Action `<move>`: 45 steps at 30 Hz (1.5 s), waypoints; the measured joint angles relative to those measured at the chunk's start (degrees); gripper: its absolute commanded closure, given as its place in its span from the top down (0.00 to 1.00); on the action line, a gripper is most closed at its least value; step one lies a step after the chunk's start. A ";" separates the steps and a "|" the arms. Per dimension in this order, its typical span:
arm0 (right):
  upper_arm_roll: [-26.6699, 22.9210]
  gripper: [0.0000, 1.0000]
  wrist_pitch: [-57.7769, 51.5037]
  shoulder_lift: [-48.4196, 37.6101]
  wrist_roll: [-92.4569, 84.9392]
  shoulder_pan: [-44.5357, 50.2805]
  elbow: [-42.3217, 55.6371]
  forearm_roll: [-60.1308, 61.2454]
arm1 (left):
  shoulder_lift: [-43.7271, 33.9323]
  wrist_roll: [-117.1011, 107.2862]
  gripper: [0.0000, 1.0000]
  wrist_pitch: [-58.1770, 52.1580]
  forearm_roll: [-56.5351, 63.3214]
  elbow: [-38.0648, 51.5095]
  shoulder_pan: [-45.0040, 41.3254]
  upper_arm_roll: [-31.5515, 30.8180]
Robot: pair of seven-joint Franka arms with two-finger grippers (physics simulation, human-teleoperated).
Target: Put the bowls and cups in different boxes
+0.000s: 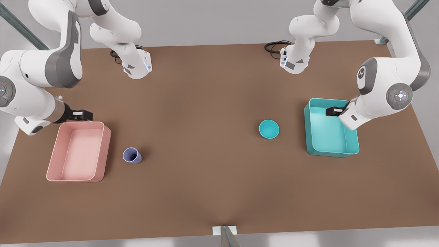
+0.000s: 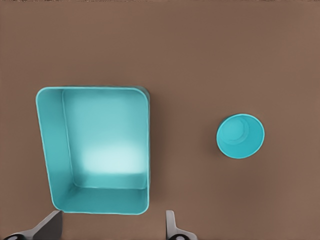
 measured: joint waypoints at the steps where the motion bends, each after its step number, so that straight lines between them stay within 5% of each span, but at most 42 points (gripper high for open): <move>1: 0.01 1.00 0.27 -0.15 0.00 0.00 -0.30 0.00 | 0.04 0.06 1.00 0.23 0.01 -0.02 -0.01 0.06; 8: -0.04 1.00 8.20 13.47 1.50 9.78 -0.05 1.78 | 11.45 0.62 1.00 17.00 -12.94 -18.46 -10.43 0.14; 18: -0.46 1.00 27.18 23.78 3.74 1.38 -6.76 6.52 | 17.86 6.44 1.00 39.91 -24.50 -26.65 -11.20 0.09; 19: -0.44 1.00 28.44 23.93 3.89 0.98 -7.55 6.54 | 18.17 7.08 0.86 40.96 -24.70 -26.88 -11.20 0.09; 21: -0.43 1.00 30.45 22.75 4.17 0.42 -10.68 6.60 | 18.70 8.25 0.40 42.62 -24.96 -27.05 -11.25 0.08; 23: -0.42 1.00 31.90 21.05 4.41 0.18 -14.09 6.63 | 19.22 9.30 0.21 43.82 -25.15 -27.04 -11.22 0.08; 30: -0.50 1.00 36.10 21.70 5.08 -0.25 -19.79 6.75 | 17.79 11.28 0.21 42.28 -22.36 -22.21 -7.91 0.22; 35: -0.42 1.00 39.25 26.05 5.48 -0.33 -19.80 7.06 | 6.53 8.59 0.21 32.18 -15.72 -14.39 -5.73 5.75; 37: -0.27 0.51 39.77 25.84 5.58 -0.34 -19.85 7.21 | 5.67 7.58 0.21 29.12 -12.71 -12.52 -4.92 10.00; 39: -0.11 0.42 39.75 25.09 5.56 -0.33 -19.87 7.47 | 6.24 7.25 0.21 27.07 -10.81 -12.28 -4.27 15.02; 40: -0.02 0.21 39.67 24.68 5.44 -0.33 -19.87 7.73 | 7.06 7.31 0.21 26.52 -10.18 -12.36 -3.43 16.61; 45: 0.33 0.21 38.95 26.15 4.27 -0.30 -18.61 8.25 | 8.67 8.67 0.21 27.34 -8.46 -19.97 -1.86 19.05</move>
